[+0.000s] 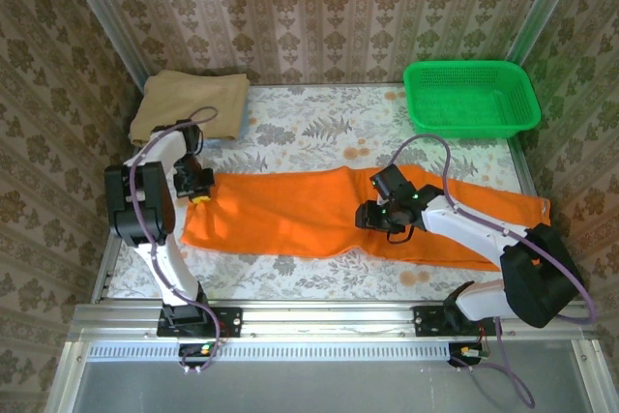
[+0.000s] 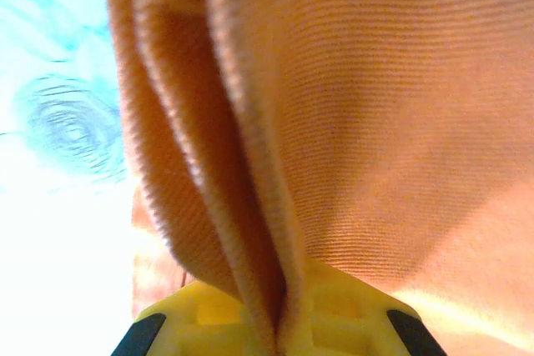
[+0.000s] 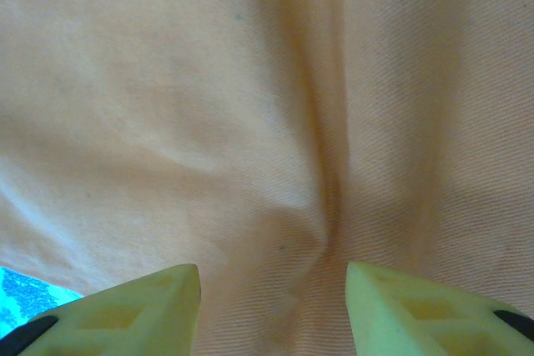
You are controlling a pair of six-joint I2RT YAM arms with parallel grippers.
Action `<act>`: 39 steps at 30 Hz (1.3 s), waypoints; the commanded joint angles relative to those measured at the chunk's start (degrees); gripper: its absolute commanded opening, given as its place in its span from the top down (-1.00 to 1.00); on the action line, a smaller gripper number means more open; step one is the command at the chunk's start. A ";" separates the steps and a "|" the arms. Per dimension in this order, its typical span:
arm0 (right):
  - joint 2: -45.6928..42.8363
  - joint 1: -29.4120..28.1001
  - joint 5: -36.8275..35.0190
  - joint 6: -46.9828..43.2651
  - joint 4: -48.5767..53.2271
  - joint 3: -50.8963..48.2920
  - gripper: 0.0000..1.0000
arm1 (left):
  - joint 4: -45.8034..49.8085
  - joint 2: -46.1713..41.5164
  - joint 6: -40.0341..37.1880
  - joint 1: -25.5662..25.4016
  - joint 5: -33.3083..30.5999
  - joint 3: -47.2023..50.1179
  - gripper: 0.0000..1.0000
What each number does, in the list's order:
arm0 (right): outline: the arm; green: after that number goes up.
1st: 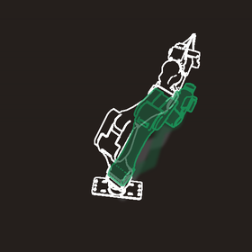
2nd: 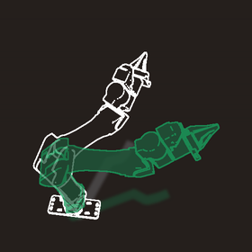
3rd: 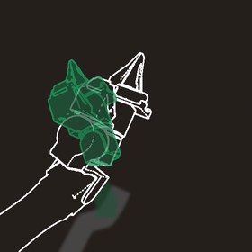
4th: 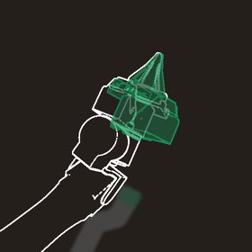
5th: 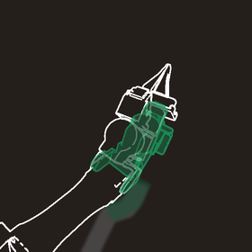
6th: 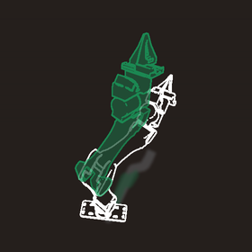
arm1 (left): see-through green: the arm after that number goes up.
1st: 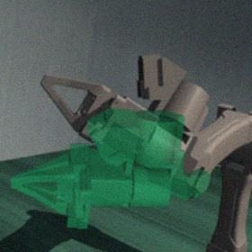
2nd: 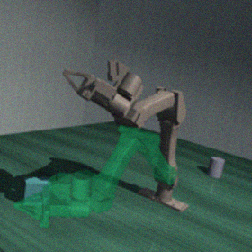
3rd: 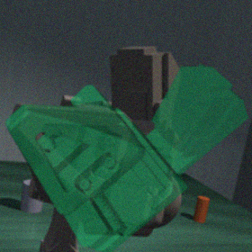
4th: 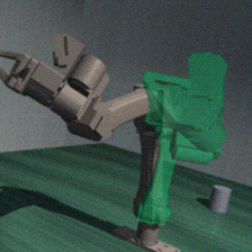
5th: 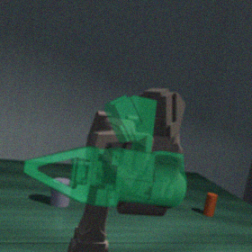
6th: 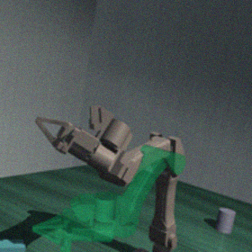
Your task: Fold and stack the trousers
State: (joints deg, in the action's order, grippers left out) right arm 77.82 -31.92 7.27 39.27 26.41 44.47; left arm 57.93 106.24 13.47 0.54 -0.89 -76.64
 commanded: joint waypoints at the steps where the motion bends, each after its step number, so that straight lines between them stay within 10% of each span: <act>1: -0.66 0.14 -1.74 0.99 0.23 -0.52 -0.03 | 3.30 -3.91 2.61 -2.95 -3.66 -3.40 1.00; 16: -2.93 0.17 -1.30 1.54 -1.50 -2.38 -0.03 | 3.12 -0.45 3.74 0.53 -3.67 -1.82 1.00; 18: -3.50 0.19 -1.31 1.26 -1.12 -2.28 -0.04 | 4.53 1.19 3.39 2.45 -6.16 -2.47 -0.64; 20: -4.33 0.18 -1.53 1.08 -0.84 -2.34 -0.04 | 3.78 0.20 3.04 4.73 -6.54 -1.45 -0.98; 39: -7.95 0.67 -1.47 0.83 -0.62 -3.10 -0.07 | -3.37 11.14 6.43 7.70 8.25 -1.37 -0.49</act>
State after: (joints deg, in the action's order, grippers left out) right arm 72.07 -31.75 7.29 40.29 24.25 41.36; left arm 55.55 115.31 18.06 9.26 4.25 -80.34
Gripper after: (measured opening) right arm 0.535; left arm 0.744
